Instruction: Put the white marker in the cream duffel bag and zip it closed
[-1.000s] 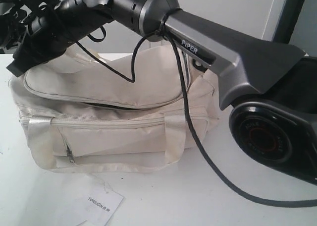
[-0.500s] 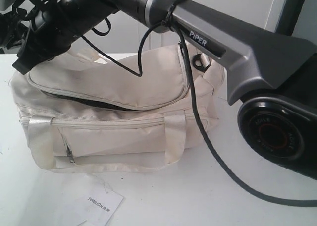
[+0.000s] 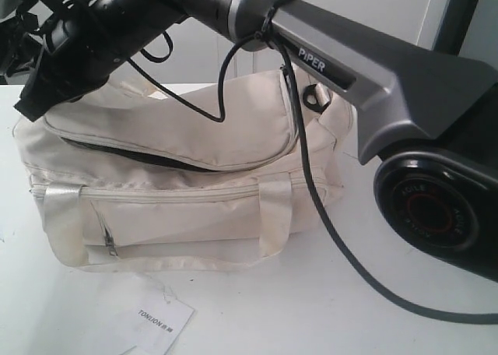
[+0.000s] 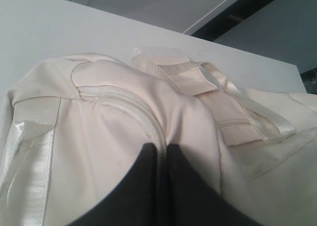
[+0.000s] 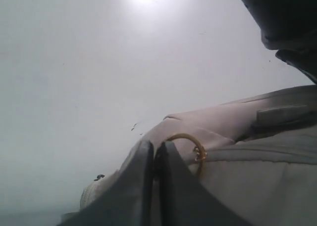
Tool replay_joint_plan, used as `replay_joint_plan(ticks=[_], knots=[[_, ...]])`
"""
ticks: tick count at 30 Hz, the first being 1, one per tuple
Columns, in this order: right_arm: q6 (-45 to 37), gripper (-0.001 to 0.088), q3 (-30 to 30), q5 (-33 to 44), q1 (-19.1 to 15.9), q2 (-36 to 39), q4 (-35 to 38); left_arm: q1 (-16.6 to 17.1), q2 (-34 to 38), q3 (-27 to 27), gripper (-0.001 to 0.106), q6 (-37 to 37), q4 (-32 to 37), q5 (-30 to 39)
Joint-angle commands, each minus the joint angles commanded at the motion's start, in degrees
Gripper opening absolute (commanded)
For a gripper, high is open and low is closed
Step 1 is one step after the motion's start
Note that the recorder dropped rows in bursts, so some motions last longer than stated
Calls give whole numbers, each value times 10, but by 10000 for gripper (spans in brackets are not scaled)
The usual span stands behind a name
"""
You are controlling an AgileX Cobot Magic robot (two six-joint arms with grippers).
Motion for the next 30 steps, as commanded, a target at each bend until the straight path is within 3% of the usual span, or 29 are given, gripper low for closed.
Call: replay_joint_plan(ticks=[4,9,11,16,20,28,30], knots=[[0,0,1,-2,0,1,0,0,0,0,112,0,0,13],[0,0,1,-22,0,21,0,0,0,0,544,0,6,23],[0,0,1,-38,0,30,-2,4,-1,0,635,0,8,32],[-7,0,1,-53,0,31,-2,33,-30,0,640,0,28,97],[-18,0,1,-55,0,31,-10,62,-65,11,640,-7,84,156],[-22,0,1,-63,-12,31,-48,83,-149,158,640,-13,94,129],[-22,0,1,-63,-18,31,-47,83,-168,204,640,-2,62,127]])
